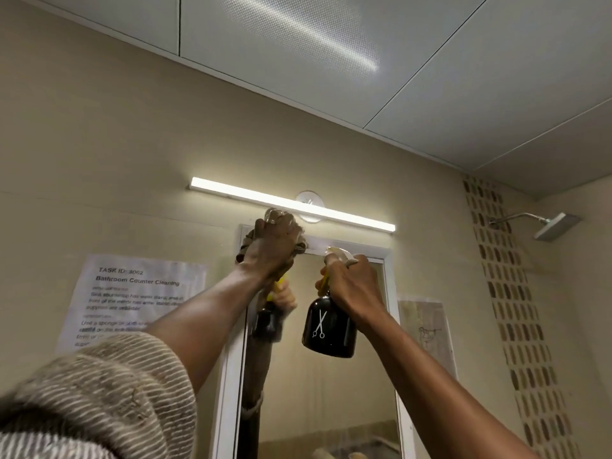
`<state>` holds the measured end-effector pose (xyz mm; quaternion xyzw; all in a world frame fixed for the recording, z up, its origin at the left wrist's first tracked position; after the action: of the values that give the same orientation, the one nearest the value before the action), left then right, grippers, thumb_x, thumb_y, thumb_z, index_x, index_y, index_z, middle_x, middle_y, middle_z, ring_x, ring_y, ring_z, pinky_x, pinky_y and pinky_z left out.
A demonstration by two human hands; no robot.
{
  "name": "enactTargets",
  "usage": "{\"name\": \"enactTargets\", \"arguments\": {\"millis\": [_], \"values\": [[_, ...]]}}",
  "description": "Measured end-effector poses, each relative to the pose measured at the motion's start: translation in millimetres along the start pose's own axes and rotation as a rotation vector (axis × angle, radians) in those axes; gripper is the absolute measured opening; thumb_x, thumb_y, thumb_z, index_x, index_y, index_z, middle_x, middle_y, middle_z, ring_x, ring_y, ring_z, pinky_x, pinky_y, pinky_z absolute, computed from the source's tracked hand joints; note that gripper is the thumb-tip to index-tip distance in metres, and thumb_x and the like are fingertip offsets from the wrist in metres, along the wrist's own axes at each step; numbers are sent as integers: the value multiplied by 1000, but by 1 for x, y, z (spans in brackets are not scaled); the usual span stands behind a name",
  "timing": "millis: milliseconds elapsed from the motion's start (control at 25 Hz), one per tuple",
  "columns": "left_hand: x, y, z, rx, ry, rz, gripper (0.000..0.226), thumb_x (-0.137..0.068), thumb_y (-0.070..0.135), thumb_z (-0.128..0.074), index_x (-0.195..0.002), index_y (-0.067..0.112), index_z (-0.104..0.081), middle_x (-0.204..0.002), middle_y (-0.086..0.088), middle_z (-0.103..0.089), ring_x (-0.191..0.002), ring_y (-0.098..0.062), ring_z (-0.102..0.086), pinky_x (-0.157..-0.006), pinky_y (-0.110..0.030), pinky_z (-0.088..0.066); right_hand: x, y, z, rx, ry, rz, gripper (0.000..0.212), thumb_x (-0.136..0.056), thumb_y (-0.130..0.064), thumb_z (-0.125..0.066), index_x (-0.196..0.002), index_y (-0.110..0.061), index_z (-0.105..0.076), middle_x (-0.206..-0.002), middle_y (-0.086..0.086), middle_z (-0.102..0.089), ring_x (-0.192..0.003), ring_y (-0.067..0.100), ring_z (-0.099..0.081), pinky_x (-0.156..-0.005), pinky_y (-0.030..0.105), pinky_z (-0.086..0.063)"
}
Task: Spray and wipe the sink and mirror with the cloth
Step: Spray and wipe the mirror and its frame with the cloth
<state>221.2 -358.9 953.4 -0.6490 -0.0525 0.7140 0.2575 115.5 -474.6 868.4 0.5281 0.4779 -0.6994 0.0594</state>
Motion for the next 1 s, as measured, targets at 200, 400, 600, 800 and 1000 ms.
{"name": "enactTargets", "arguments": {"millis": [200, 400, 600, 800, 1000], "values": [[-27, 49, -15, 48, -23, -40, 46, -90, 24, -57, -133, 16, -44, -139, -9, -38, -130, -30, -34, -97, -40, -41, -17, 15, 38, 78, 85, 14, 43, -104, -35, -50, -91, -2, -74, -74, 11, -78, -58, 15, -69, -41, 13, -46], [-55, 92, -29, 123, -47, -21, 41, -89, 21, -59, -129, 17, -48, -138, -6, -39, -132, -29, -32, -101, -41, -35, -35, 19, 78, 146, 94, 5, 44, -100, -35, -52, -78, -4, -75, -72, 12, -80, -63, 23, -75, -58, 27, -56], [-85, 144, -43, 162, -80, -25, 39, -86, 21, -62, -124, 18, -55, -133, -4, -44, -131, -28, -34, -99, -41, -34, -55, 35, 123, 191, 79, -117, 39, -92, -33, -55, -84, -3, -78, -74, 12, -82, -75, 30, -81, -71, 39, -65], [-107, 191, -59, 172, -89, -28, 32, -93, 18, -55, -125, 19, -56, -137, -4, -44, -135, -30, -35, -103, -44, -33, -62, 48, 177, 156, 116, -135, 43, -96, -33, -55, -87, 3, -77, -77, 18, -82, -69, 31, -79, -62, 27, -56], [-116, 227, -73, 167, -105, -45, 33, -90, 21, -57, -123, 19, -61, -136, -3, -46, -137, -30, -31, -101, -44, -35, -60, 70, 203, 201, 108, -84, 48, -97, -38, -54, -79, 0, -78, -70, 12, -81, -71, 26, -80, -62, 27, -56]]}}
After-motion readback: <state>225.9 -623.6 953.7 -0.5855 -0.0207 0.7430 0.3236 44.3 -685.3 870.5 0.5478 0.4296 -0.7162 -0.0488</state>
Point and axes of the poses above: each hand's wrist, its own x-axis away from the middle knuckle, its own z-axis out of the back of the hand, y = z × x, the point moved 6 cm from there along -x, towards the middle knuckle
